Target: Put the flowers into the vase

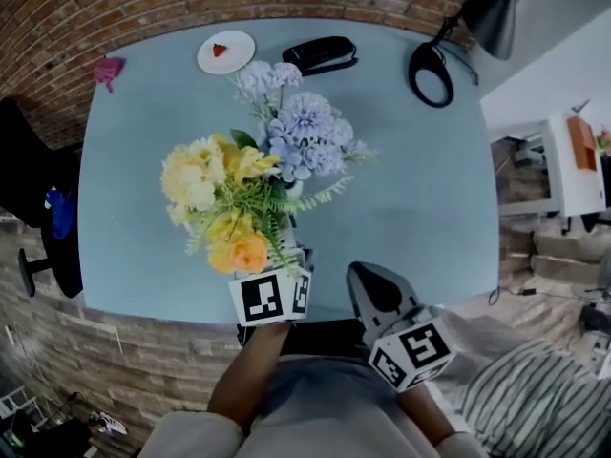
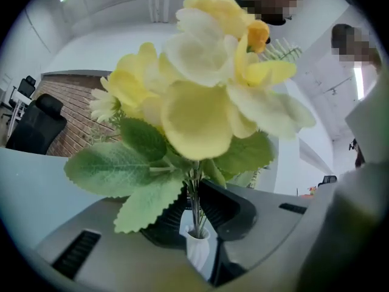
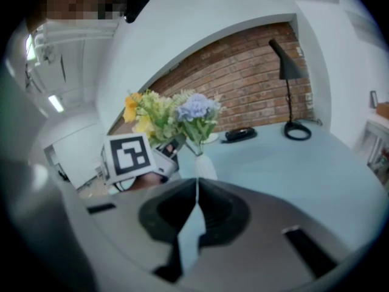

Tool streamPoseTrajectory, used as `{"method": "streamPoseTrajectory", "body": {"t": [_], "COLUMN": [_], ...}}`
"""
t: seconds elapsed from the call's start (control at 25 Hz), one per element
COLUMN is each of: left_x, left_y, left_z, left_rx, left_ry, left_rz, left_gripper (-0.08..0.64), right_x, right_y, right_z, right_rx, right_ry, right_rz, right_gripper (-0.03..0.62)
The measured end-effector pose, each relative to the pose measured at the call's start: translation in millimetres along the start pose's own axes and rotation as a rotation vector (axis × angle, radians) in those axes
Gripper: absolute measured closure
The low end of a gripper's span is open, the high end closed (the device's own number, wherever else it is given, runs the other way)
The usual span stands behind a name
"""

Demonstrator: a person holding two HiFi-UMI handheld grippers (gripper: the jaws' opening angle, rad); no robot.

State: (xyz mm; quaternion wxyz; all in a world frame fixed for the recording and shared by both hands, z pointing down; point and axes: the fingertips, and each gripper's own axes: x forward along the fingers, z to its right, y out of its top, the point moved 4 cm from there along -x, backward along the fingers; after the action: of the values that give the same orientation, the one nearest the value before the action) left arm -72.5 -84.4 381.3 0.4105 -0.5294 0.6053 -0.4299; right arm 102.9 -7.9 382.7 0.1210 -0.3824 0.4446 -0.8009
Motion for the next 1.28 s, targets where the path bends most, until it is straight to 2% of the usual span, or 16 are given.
{"method": "streamPoseTrajectory", "body": {"t": [0.32,0.48,0.96,1.04,1.12,1.2,1.24,1.28], "left_x": [-3,-6,-11,-12,-14,-22,-23,-21], "left_y": [-17,-27,-36,-39,-45,-60,-64,-62], "left_z": [2,3,9,10,11,11,11,11], "left_rx": [0.095,0.151,0.436,0.439,0.396,0.359,0.351,0.339], "left_ry": [-0.016,-0.021,-0.092,-0.088,-0.07,-0.066,-0.065,-0.059], "left_rz": [-0.044,-0.094,-0.189,-0.192,-0.207,-0.314,-0.342,-0.318], "left_gripper": [0.477,0.466,0.402,0.39,0.379,0.371,0.369,0.364], "right_x": [-1,0,2,1,1,0,0,-1], "right_y": [3,3,1,0,-1,-1,-1,-1], "right_z": [-2,-2,1,2,3,4,4,5], "right_rx": [0.002,-0.002,0.002,0.005,0.007,0.009,0.01,0.011], "right_ry": [0.008,0.011,0.007,0.005,0.003,0.002,0.001,0.001], "right_rz": [0.003,0.0,0.003,0.003,0.002,0.003,0.004,0.004], "right_gripper": [0.568,0.568,0.568,0.568,0.568,0.568,0.568,0.568]}}
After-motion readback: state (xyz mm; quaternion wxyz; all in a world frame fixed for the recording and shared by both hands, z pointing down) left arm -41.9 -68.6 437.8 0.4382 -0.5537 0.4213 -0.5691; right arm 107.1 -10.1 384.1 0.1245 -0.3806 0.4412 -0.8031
